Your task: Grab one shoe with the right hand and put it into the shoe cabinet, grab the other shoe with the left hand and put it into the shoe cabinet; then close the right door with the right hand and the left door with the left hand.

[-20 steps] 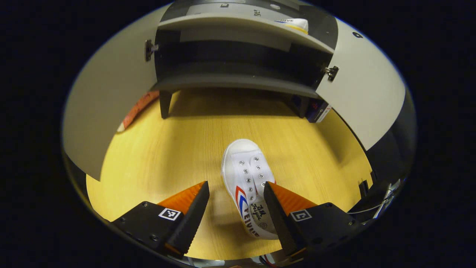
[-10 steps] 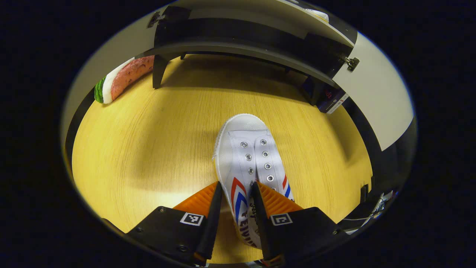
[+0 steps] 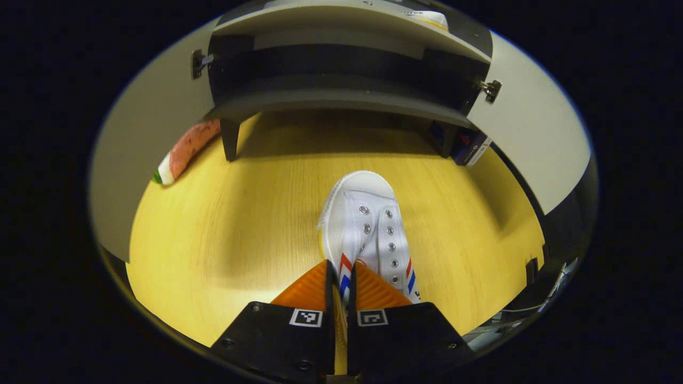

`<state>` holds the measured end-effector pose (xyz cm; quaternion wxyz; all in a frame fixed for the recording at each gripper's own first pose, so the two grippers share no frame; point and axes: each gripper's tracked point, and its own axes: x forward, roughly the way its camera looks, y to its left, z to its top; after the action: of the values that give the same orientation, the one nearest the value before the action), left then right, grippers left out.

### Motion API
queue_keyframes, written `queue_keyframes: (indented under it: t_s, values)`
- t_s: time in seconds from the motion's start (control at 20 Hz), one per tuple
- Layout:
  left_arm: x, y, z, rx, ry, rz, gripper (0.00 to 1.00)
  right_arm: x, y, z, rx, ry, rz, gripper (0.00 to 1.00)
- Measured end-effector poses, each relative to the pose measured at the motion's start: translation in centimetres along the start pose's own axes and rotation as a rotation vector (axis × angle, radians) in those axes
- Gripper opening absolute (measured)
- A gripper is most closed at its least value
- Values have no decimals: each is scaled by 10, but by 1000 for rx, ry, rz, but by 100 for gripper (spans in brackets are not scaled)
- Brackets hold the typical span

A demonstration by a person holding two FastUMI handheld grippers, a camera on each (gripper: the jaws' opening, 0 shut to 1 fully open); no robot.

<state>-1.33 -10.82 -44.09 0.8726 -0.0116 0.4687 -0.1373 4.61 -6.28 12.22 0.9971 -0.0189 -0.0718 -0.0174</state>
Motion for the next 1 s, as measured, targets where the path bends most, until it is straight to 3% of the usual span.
queue_keyframes:
  t_s: [0.1, 0.15, 0.55, 0.7, 0.8, 1.0]
  values:
    - [-25, -6, 36, -3, -70, -28, 10, -2, -2, 3, 10, -12, -3, 31]
    - [-40, -7, 57, 5, -114, -33, 10, -2, -2, 5, 14, -19, -3, 27]
    - [-140, -25, 243, -8, -489, -96, 9, -10, -14, 12, 50, -38, -20, 27]
    - [-150, -21, 303, 17, -568, -87, 6, -17, -25, 12, 50, -37, -43, 27]
    - [-150, -17, 343, 33, -615, -67, 9, -21, -33, 12, 47, -31, -60, 27]
    - [-128, -12, 409, 31, -639, -44, 9, -26, -52, 11, 44, -20, -106, 27]
